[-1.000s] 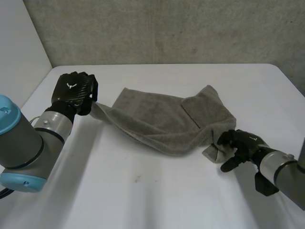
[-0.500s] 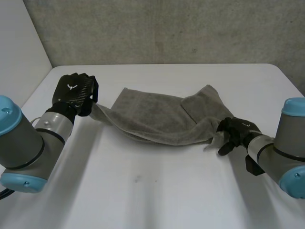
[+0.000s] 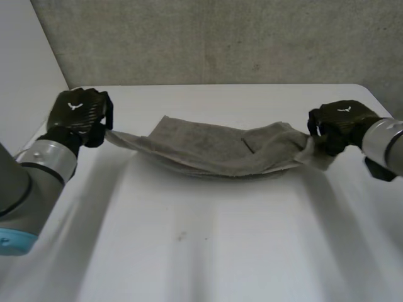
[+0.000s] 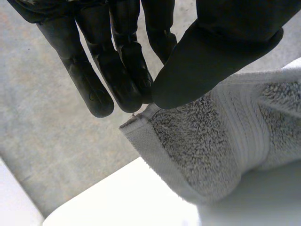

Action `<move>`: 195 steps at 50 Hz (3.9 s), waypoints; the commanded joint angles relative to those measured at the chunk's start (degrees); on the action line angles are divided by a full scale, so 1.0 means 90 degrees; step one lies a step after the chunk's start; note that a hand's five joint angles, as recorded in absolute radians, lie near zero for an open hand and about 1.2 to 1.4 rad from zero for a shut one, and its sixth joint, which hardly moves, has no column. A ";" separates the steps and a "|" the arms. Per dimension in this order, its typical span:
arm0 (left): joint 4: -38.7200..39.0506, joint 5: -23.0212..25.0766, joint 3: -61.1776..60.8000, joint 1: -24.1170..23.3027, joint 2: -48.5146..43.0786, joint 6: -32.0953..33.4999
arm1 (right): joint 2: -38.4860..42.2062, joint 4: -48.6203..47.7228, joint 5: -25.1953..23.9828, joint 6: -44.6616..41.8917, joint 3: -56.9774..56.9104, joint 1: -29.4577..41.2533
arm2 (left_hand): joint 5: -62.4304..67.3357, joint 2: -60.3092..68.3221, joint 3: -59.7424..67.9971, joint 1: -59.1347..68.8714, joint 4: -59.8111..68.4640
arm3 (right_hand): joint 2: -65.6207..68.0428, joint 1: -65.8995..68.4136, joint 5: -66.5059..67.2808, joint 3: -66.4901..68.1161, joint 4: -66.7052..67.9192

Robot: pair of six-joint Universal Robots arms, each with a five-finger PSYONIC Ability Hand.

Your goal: Fold the towel.

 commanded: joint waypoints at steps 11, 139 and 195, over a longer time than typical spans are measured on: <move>-0.1758 0.0046 -0.0330 0.0735 0.2222 0.1298 | -0.1443 0.2100 -0.0082 -0.3215 -0.0194 -0.0544 | 0.1154 0.1132 0.1139 0.1225 0.1138 | 0.1487 0.2901 0.1654 0.1434 0.1309; 0.1142 0.0163 -0.2117 -0.0750 -0.1293 0.1991 | 0.0022 -0.0928 -0.0180 -0.2043 0.2540 -0.0163 | -0.0768 -0.0790 -0.0784 -0.0697 -0.0784 | 0.1487 0.2901 0.1654 0.1434 0.1309; -0.1436 0.0749 -0.1560 0.0471 0.0610 0.2489 | -0.0847 0.2236 -0.0902 -0.3606 0.1368 -0.0944 | 0.1154 0.1132 0.1139 0.1225 0.1138 | 0.1487 0.2901 0.1654 0.1434 0.1309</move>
